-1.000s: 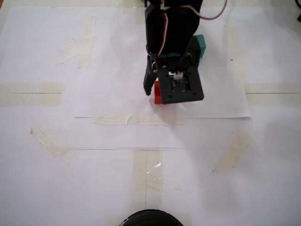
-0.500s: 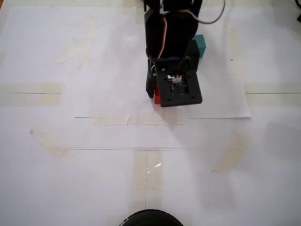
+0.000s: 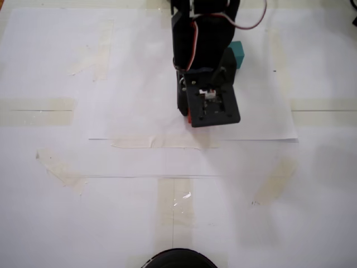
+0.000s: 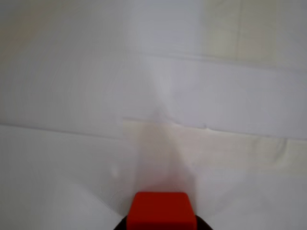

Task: Put the red cube on the top of the blue cube.

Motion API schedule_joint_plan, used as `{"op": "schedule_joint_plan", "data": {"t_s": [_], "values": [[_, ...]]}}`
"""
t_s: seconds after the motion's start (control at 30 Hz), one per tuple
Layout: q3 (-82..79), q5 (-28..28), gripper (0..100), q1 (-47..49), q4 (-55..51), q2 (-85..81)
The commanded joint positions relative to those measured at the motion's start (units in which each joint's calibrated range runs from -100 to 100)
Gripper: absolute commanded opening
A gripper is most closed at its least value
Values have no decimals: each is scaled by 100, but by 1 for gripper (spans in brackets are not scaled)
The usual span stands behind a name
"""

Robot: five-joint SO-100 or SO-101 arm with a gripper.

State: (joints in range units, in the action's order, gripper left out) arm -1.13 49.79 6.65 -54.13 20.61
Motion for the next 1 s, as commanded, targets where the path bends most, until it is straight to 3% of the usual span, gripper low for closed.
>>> {"op": "schedule_joint_plan", "data": {"t_s": [0.0,0.5,0.97], "values": [[9,-68,12,-67,-70,-155],[108,-93,11,-211,-1310,-1606],[245,-122,10,-461,-3462,-3426]]}}
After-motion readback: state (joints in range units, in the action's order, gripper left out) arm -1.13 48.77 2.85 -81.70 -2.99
